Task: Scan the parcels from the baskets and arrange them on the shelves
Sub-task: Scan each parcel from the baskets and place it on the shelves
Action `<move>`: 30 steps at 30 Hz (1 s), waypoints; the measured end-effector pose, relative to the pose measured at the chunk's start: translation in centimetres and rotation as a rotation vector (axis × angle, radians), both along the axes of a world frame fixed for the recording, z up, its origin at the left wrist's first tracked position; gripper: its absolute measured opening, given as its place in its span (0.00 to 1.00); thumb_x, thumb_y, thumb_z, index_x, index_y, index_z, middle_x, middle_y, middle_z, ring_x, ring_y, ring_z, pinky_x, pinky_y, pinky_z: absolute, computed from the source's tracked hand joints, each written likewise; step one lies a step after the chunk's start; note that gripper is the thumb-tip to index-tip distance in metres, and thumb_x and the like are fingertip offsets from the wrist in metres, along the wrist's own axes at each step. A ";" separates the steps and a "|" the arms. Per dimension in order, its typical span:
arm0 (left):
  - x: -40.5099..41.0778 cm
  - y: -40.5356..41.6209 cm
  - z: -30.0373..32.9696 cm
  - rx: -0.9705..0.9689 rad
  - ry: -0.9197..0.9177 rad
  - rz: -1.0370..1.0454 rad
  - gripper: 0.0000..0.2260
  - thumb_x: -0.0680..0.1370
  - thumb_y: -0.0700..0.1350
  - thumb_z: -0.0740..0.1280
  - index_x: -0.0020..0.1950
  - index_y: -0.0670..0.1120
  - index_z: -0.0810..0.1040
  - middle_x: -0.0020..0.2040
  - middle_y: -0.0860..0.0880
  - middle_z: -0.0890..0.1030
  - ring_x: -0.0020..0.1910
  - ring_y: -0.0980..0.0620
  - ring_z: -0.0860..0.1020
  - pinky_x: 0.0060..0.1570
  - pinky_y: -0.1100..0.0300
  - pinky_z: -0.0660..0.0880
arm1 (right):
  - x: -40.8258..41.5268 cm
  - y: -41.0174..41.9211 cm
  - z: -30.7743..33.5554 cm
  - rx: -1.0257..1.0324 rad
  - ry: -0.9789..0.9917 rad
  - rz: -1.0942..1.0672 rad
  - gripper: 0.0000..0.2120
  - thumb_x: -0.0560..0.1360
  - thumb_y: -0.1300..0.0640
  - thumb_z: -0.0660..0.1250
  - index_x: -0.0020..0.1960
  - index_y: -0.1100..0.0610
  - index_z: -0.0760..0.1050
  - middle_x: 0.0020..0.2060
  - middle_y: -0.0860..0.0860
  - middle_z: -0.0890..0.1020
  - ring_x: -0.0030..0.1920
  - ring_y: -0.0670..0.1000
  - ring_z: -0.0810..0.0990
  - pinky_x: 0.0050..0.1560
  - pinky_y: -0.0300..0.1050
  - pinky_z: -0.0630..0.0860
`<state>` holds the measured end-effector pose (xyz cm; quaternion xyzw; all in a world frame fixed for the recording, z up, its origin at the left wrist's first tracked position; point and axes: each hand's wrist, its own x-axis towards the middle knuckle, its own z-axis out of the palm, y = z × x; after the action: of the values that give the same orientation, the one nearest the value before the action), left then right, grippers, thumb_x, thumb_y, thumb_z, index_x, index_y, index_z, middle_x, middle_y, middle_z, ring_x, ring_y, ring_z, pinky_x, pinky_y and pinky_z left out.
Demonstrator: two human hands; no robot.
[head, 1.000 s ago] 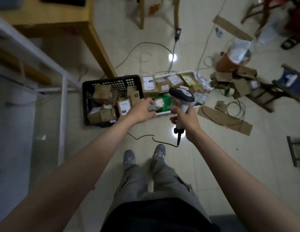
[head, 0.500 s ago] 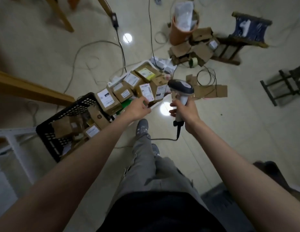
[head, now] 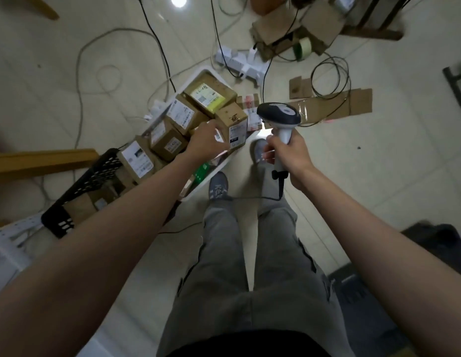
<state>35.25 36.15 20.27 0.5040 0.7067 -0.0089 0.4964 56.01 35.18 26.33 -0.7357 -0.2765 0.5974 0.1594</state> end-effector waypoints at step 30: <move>0.9 8.9 -18.4 -0.113 0.258 -0.061 0.43 0.65 0.50 0.82 0.75 0.43 0.66 0.70 0.44 0.69 0.68 0.42 0.68 0.67 0.50 0.67 | 3.6 6.9 -18.7 -0.181 0.054 0.147 0.11 0.82 0.55 0.65 0.63 0.54 0.72 0.50 0.58 0.83 0.41 0.53 0.84 0.53 0.58 0.84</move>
<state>36.11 45.09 1.86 0.4910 0.7475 -0.1284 0.4287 59.60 42.11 7.66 -0.7084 -0.2701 0.6497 0.0555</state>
